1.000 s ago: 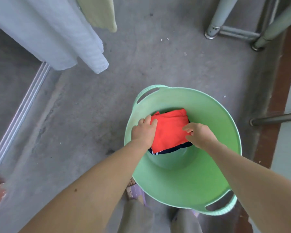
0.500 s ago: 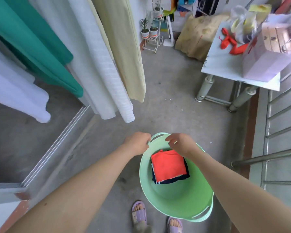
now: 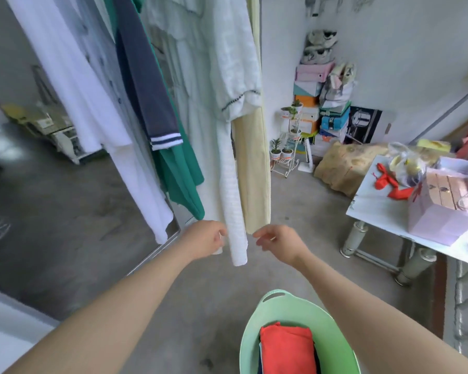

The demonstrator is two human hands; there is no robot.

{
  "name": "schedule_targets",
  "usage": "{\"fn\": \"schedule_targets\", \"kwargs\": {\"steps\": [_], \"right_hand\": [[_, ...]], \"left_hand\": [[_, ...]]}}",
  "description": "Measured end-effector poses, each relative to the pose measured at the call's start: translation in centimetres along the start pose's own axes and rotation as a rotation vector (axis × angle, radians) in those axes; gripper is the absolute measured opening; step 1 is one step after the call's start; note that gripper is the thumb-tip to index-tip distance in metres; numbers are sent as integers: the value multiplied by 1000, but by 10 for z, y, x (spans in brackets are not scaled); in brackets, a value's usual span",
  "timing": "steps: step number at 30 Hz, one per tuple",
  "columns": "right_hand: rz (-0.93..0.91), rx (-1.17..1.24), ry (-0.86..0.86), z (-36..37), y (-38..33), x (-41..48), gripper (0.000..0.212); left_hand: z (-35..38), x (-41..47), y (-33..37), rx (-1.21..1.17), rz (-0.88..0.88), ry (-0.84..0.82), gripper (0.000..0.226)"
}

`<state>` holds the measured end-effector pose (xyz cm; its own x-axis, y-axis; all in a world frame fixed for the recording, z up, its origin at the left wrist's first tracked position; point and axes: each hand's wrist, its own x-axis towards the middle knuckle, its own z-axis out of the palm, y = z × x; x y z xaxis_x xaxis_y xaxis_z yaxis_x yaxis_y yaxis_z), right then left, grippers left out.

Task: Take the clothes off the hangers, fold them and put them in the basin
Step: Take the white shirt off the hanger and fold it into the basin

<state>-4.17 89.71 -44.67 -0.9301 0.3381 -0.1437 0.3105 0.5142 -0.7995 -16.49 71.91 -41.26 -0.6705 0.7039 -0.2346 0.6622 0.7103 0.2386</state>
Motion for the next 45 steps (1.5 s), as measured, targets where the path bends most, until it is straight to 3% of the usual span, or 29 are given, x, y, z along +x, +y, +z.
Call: {"fn": "schedule_targets", "kwargs": {"steps": [5, 12, 18, 22, 25, 28, 33, 36, 38, 42, 45], "right_hand": [[-106, 133, -1, -14, -73, -1, 23], [-325, 121, 20, -28, -169, 4, 18], [-550, 136, 174, -68, -274, 2, 20], [-642, 201, 235, -86, -335, 5, 23], [-667, 225, 233, -91, -379, 14, 25], [-678, 239, 237, -90, -413, 19, 26], [-684, 213, 226, -77, -447, 29, 27], [-688, 246, 221, -75, -463, 38, 31], [-671, 302, 201, -75, -475, 42, 34], [-603, 444, 132, -70, -493, 52, 37], [-579, 449, 135, -66, -503, 56, 38]], "left_hand": [[-70, -46, -11, 8, -51, 170, 27], [-162, -108, -20, 70, -42, 511, 22], [-263, -133, -19, 101, 118, 958, 22], [-316, -129, -3, 208, 240, 1120, 22], [-362, -128, 3, 309, 204, 1201, 26], [-403, -126, 0, 254, 50, 1185, 36], [-445, -117, -33, -147, -101, 1001, 41], [-445, -109, -49, -338, -36, 871, 14], [-442, -105, -57, -463, 57, 883, 25], [-439, -108, -70, -665, 86, 855, 26], [-438, -113, -76, -650, 120, 825, 26]]}}
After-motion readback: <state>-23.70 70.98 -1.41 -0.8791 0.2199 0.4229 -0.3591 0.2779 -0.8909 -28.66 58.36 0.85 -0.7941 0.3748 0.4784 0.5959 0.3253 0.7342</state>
